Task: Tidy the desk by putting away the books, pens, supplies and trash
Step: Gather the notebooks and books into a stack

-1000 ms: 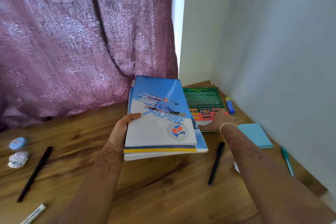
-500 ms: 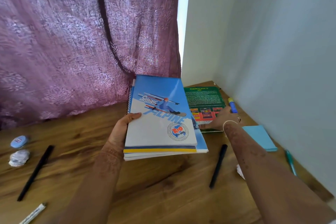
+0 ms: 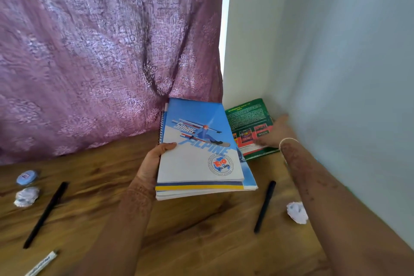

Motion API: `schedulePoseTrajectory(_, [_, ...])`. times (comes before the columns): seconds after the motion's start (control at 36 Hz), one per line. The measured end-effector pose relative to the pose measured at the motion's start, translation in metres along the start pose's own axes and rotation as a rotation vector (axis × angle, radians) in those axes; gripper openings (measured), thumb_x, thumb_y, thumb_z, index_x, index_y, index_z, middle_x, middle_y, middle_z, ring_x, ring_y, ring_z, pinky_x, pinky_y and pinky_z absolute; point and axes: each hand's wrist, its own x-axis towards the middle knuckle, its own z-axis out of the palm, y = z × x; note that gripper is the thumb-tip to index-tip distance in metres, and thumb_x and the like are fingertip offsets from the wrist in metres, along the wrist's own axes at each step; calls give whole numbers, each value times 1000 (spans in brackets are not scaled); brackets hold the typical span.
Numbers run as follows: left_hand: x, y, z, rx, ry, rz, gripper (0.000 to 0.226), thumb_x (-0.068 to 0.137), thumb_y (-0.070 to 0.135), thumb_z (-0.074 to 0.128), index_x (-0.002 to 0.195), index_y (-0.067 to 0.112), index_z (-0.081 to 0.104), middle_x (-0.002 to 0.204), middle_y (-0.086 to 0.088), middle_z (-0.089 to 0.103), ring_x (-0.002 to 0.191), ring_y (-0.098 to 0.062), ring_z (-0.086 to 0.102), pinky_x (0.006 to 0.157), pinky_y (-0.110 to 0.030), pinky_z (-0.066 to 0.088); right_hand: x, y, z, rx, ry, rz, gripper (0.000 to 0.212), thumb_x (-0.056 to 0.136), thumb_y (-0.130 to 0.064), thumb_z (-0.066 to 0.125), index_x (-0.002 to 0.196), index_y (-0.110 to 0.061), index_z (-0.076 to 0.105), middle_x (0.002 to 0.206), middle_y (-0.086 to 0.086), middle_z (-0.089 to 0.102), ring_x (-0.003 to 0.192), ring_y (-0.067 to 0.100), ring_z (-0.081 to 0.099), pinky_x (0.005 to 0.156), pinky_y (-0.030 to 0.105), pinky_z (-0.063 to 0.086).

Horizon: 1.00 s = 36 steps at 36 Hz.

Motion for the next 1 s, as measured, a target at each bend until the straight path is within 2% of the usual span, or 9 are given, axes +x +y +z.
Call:
schedulePoseTrajectory(0.08, [-6, 0, 6, -14, -26, 8, 23, 94, 18, 47, 110, 5, 58, 88, -17, 75, 68, -30, 73, 53, -36, 59, -7, -8, -14, 72, 78, -59, 36, 74, -14, 81, 101, -1, 60, 87, 8, 65, 71, 19, 61, 68, 29, 48])
schedulePoseTrajectory(0.14, [-10, -1, 10, -26, -42, 7, 27, 94, 19, 46, 113, 4, 58, 91, -18, 74, 70, -31, 73, 57, -38, 61, -14, -20, -17, 107, 184, -140, 24, 77, -17, 77, 97, -5, 73, 80, 6, 68, 69, 19, 64, 67, 27, 49])
schedulePoseTrajectory(0.36, [-26, -10, 28, -68, -27, 27, 33, 92, 16, 49, 122, 4, 55, 94, -20, 74, 72, -34, 73, 54, -40, 59, -53, -61, -42, 103, 521, -349, 20, 80, -28, 74, 99, -19, 75, 88, -1, 74, 78, 16, 68, 75, 24, 50])
schedulePoseTrajectory(0.47, [-32, -21, 41, -73, 14, 33, 41, 89, 17, 54, 129, 6, 54, 114, -23, 68, 93, -39, 67, 71, -51, 60, -83, -71, -51, 67, 671, -479, 21, 80, -32, 69, 99, -22, 73, 87, -1, 75, 82, 21, 69, 78, 30, 52])
schedulePoseTrajectory(0.58, [-47, -32, 59, -60, 38, 54, 47, 86, 19, 59, 131, 7, 54, 123, -24, 64, 116, -43, 58, 97, -55, 48, -128, -73, -52, -32, 714, -692, 17, 83, -30, 68, 96, -20, 70, 83, 9, 71, 80, 31, 64, 66, 35, 48])
schedulePoseTrajectory(0.69, [-65, -45, 79, -67, -1, 100, 29, 90, 20, 57, 116, 8, 62, 94, -18, 74, 78, -33, 72, 65, -42, 60, -176, -63, -39, -255, 755, -881, 17, 72, -14, 75, 83, -14, 63, 67, 11, 61, 64, 32, 58, 48, 30, 37])
schedulePoseTrajectory(0.78, [-86, -53, 94, -100, -43, 159, 16, 96, 19, 53, 95, 9, 64, 68, -12, 73, 55, -25, 70, 45, -32, 56, -206, -46, -25, -333, 842, -1088, 27, 57, -9, 82, 75, -14, 63, 59, 5, 59, 51, 25, 56, 40, 25, 36])
schedulePoseTrajectory(0.83, [-96, -60, 96, -162, -77, 178, 21, 98, 22, 50, 89, 10, 65, 67, -13, 72, 55, -25, 70, 45, -34, 56, -221, -34, -15, -358, 850, -1185, 26, 59, -8, 78, 82, -14, 66, 64, 4, 62, 56, 25, 58, 43, 28, 41])
schedulePoseTrajectory(1.0, [-119, -87, 81, -219, -152, 114, 44, 97, 46, 44, 115, 10, 62, 84, -16, 72, 71, -31, 72, 58, -40, 59, -254, -7, 1, -422, 715, -1291, 26, 64, -8, 76, 88, -13, 66, 70, 4, 65, 63, 24, 61, 47, 32, 47])
